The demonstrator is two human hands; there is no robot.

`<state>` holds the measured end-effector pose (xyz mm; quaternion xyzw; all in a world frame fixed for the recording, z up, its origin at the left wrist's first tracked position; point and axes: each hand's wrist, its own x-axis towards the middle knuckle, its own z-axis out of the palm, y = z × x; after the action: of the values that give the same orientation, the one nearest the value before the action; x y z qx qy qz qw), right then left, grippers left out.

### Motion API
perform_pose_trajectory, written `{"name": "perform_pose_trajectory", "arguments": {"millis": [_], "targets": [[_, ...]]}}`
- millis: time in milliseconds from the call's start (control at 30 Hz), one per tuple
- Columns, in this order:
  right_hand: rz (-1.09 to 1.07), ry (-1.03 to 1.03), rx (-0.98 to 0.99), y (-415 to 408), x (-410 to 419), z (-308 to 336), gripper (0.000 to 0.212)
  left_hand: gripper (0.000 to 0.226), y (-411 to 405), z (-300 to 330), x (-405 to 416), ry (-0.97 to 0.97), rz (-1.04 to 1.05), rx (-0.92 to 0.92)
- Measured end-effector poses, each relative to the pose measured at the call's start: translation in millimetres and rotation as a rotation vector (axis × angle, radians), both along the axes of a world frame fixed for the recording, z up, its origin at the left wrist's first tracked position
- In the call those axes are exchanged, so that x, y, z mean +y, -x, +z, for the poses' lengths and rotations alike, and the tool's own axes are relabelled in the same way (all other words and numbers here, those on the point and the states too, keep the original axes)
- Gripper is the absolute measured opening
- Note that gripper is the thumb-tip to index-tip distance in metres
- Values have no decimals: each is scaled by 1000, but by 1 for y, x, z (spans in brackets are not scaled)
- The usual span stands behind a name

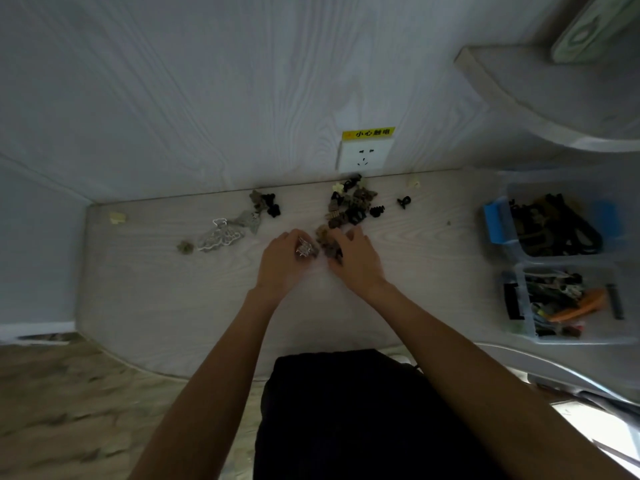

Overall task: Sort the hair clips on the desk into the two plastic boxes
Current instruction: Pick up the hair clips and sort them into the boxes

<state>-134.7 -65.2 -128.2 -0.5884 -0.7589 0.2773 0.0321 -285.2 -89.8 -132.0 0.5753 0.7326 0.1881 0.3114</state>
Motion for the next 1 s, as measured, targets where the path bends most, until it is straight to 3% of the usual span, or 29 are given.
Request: {"name": "perform_pose_trajectory", "arguments": {"millis": [333, 500, 633, 867, 1000], "targets": [[-331, -31, 380, -53, -4, 28, 28, 33, -21, 30, -2, -80, 71, -238], [-570, -159, 576, -127, -2, 69, 24, 30, -77, 61, 15, -176, -79, -367], [-711, -299, 507, -212, 6, 99, 24, 29, -146, 103, 38, -238, -288, -504], [-785, -370, 397, -308, 22, 99, 32, 31, -277, 131, 79, -339, -518, -286], [-754, -381, 364, -323, 34, 94, 34, 36, -312, 110, 96, -335, -659, 117]]}}
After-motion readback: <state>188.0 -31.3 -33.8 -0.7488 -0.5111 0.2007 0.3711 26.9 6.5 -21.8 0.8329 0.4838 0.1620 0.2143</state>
